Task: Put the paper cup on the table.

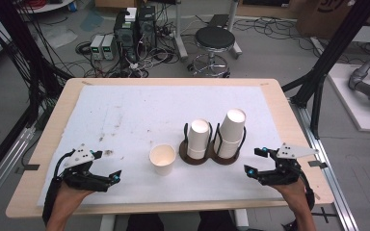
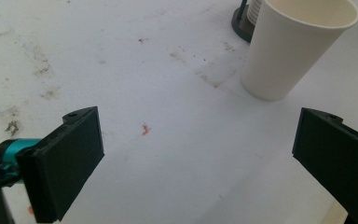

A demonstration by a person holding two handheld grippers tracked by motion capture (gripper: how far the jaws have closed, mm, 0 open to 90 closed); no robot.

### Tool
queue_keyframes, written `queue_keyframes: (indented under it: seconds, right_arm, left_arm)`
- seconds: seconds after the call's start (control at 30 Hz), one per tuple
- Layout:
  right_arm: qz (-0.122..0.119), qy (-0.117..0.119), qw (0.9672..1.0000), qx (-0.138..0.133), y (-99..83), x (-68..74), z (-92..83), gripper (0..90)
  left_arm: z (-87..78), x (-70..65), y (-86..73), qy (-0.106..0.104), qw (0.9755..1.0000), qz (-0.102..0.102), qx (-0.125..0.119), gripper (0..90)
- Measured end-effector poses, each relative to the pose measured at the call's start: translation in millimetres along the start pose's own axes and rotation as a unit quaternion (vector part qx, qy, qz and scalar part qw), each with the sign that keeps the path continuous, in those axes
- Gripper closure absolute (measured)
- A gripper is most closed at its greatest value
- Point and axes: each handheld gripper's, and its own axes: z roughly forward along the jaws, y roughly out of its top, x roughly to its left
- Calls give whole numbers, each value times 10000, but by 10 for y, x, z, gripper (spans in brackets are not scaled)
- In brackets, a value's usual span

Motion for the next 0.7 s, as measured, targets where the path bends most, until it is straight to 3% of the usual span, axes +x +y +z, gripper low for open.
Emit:
queue_keyframes:
  seconds: [0.33, 0.7]
  right_arm:
    - [181, -77, 9998, 87, -122, -48, 52, 198]
    - [182, -132, 9997, 50, -139, -49, 57, 198]
  left_arm:
    - [25, 22, -59, 33, 9999, -96, -25, 17]
    - [27, 51, -109, 79, 9998, -193, -65, 17]
